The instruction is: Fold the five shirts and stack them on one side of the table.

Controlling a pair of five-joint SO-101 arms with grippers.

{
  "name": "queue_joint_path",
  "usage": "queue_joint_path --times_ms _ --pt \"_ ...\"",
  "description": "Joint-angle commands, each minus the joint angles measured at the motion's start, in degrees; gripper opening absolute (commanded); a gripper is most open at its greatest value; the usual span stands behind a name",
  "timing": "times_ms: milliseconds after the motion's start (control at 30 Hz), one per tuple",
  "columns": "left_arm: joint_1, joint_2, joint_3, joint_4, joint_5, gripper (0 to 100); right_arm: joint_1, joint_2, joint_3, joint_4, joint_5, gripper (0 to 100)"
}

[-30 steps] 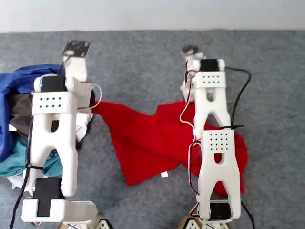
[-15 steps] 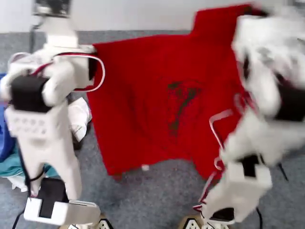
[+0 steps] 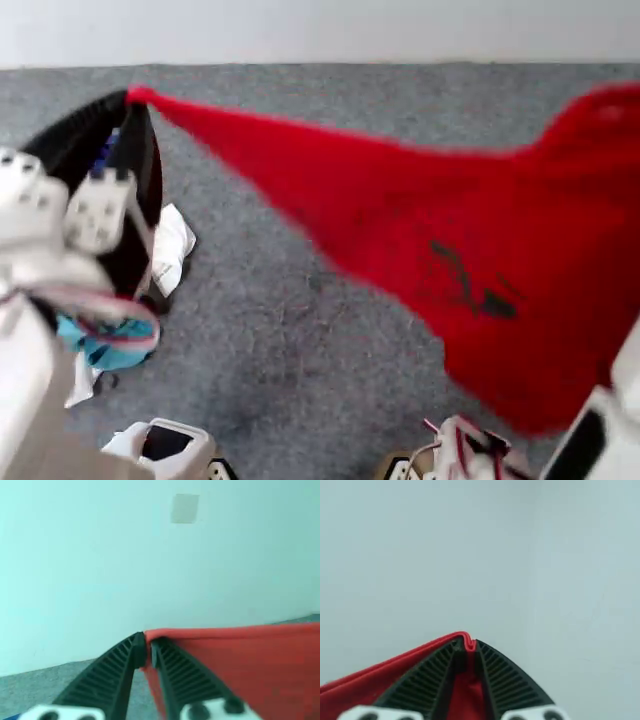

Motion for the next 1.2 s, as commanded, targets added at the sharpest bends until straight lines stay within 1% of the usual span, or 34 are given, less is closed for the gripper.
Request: queue_joint_path --times_ms 0,133,200,267,367,467,500,567,633,700,800,867,1000,1167 --pt "1.58 -6.07 5.32 1.05 -0.18 1 0.66 -3.74 9.32 -5.14 0.97 0.8" --pt "1.41 -8.09 14.11 0.88 -0.44 1 0.48 -1.10 17.76 -5.67 1.05 0.8" --pt "1.32 -7.30 19.74 -1.23 -0.53 1 -2.68 2.77 21.98 -5.32 1.05 0.8" --pt "1.23 -5.71 25.89 -5.80 -0.62 1 -6.99 7.16 25.32 -3.30 3.43 0.8" --pt "-1.32 -0.88 36.88 -18.20 -0.62 1 -13.05 14.64 29.27 -1.36 5.45 0.8" --pt "-5.89 6.95 44.79 -36.66 -0.26 1 -15.87 24.31 30.33 -3.38 5.36 0.8" --pt "-7.47 10.29 45.32 -42.37 -0.09 1 -16.22 27.91 30.33 -4.88 5.27 0.8" --pt "-9.85 17.49 43.65 -50.99 0.53 1 -16.22 34.86 30.33 -9.63 5.27 0.8" --pt "-10.55 24.00 38.99 -55.03 1.93 1 -16.04 40.66 30.15 -14.64 5.01 0.8" --pt "-10.11 29.27 32.57 -53.80 2.11 1 -15.87 44.62 28.40 -16.84 2.99 0.8" --pt "-8.26 34.81 23.69 -47.12 1.85 1 -15.78 48.92 22.77 -15.52 0.35 0.8" --pt "-7.82 37.89 19.38 -42.55 1.85 1 -15.87 51.03 19.08 -13.23 0.00 0.8" --pt "-8.09 42.55 16.40 -35.60 1.85 1 -15.87 53.85 14.24 -5.23 0.35 0.8" --pt "-8.26 47.21 16.48 -28.66 1.58 1 -16.92 54.02 13.98 10.33 7.12 0.8"
